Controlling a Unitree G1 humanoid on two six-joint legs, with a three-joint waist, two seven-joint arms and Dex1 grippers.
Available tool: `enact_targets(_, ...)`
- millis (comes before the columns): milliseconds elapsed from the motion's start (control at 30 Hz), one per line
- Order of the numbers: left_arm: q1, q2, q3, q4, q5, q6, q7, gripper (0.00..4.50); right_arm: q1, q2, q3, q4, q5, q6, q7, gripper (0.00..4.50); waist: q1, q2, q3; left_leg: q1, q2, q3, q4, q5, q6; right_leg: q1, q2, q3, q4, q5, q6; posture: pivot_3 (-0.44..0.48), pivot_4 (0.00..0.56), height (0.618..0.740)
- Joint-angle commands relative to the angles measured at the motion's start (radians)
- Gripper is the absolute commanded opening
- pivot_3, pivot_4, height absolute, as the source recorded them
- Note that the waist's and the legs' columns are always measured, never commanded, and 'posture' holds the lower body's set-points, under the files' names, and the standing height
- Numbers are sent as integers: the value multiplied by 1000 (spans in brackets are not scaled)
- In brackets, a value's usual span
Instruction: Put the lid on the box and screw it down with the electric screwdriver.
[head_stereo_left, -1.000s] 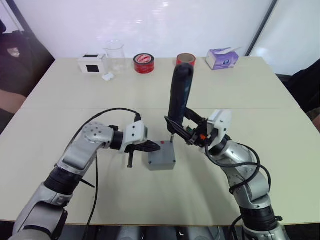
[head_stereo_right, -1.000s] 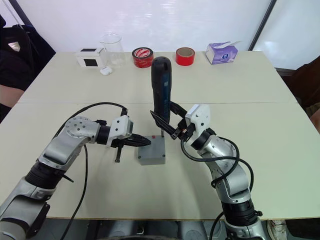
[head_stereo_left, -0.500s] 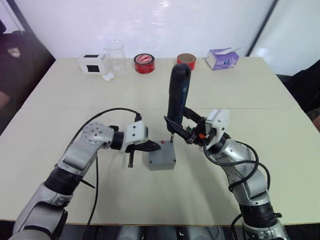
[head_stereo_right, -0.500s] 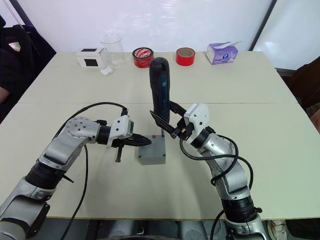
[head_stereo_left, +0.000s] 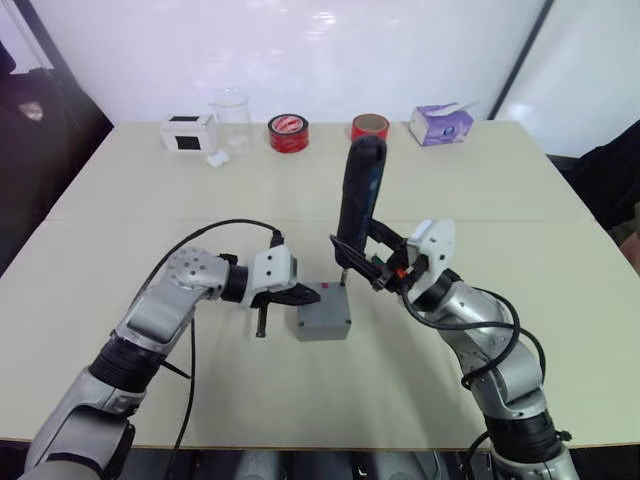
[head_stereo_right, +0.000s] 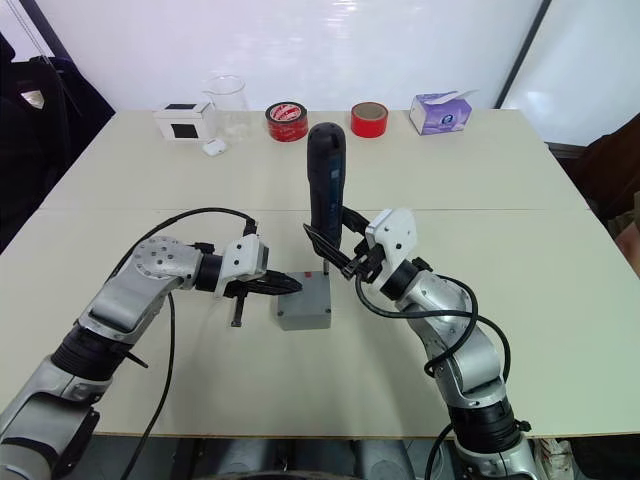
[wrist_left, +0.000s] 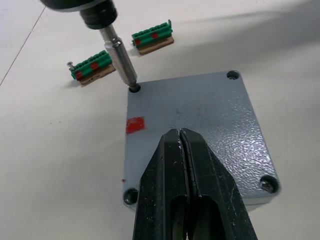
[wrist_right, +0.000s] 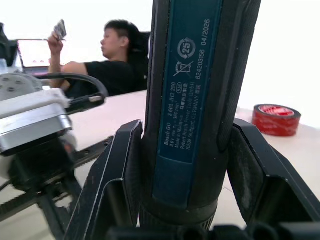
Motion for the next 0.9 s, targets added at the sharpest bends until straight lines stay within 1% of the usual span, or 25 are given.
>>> enact_targets(33,11,6,-21,-2,25,4,-1,0,47,-23,33,47,-36,107,-27,1908,0,-2,-5,0,0,0,0,0,0,0,0,0,0,0,0,0,150,739)
enact_targets(433,18,2,-25,3,33,-3,0,0,51,-51,50,33,-51,87,-28,1908,1,-4,-12,1,0,0,0,0,0,1,0,0,-1,0,0,0,150,739)
enact_targets(600,18,0,-27,3,32,-5,1,0,16,-44,31,-3,-37,96,-37,1908,1,-4,-12,1,1,-1,0,0,0,1,0,0,-1,0,0,0,150,739)
enact_targets(667,16,-1,-26,3,31,-6,1,0,-16,-38,7,-38,-14,112,-47,1908,0,-4,-12,1,1,-1,0,0,0,1,0,0,-1,0,-1,0,150,739)
enact_targets(767,16,0,-20,-3,19,-2,-7,0,-106,-21,-58,-111,62,206,-94,1908,0,-3,-10,-1,1,-1,0,0,0,0,-1,0,-1,0,-1,0,150,739)
enact_targets(800,14,0,-14,-10,9,3,-9,0,-140,-19,-87,-136,95,247,-114,1908,1,-2,-10,-1,1,-1,0,0,0,-1,-1,0,-1,0,-1,0,150,739)
enact_targets(900,5,0,2,-25,-11,2,-14,0,-239,8,-222,-192,251,405,-234,1908,3,0,-5,-4,1,-1,0,0,0,-4,-1,0,-1,0,-1,0,150,739)
